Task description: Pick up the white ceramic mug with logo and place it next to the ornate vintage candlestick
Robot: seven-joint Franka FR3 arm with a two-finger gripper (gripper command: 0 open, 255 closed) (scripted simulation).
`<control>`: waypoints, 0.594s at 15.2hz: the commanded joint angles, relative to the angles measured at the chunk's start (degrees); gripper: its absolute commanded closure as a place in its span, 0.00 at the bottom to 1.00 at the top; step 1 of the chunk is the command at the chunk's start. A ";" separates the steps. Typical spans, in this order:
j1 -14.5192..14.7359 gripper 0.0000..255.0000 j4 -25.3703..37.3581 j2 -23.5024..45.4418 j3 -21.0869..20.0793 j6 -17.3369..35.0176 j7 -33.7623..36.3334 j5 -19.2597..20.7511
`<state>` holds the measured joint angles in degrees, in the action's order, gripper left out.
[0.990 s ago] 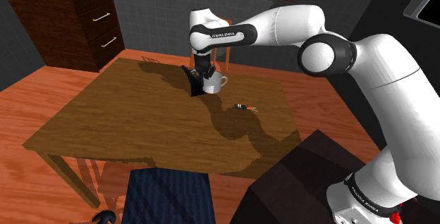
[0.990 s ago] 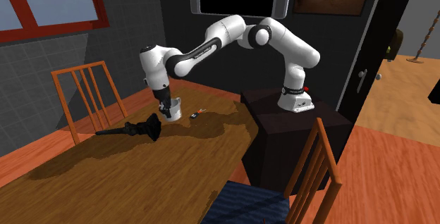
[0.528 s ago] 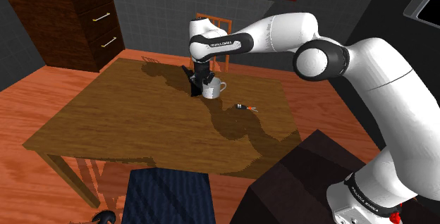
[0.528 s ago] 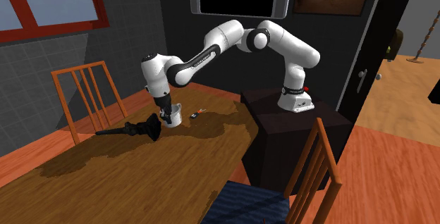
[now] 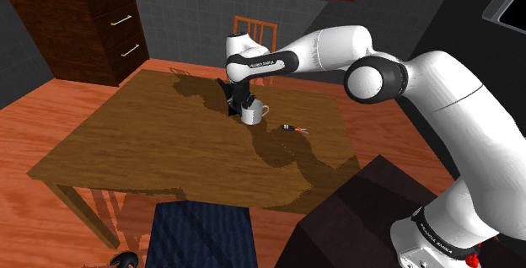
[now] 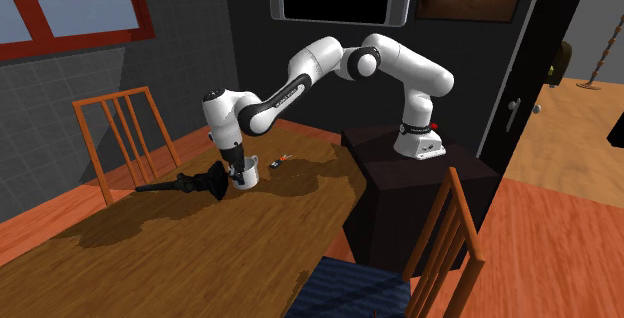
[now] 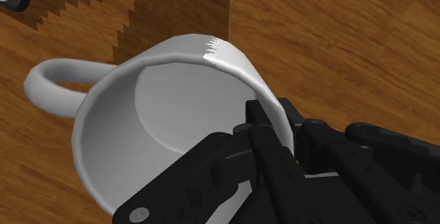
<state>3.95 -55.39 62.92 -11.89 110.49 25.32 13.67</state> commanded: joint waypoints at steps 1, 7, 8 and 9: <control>-0.03 1.00 -0.45 0.91 0.12 1.39 0.10 0.14; -0.03 1.00 -0.45 0.91 0.12 1.39 0.10 0.14; -0.03 1.00 -0.45 0.91 0.12 1.39 0.10 0.14; -0.03 0.00 -0.46 0.91 0.12 1.40 0.10 0.14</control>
<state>3.92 -55.85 63.83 -11.77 111.88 25.42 13.81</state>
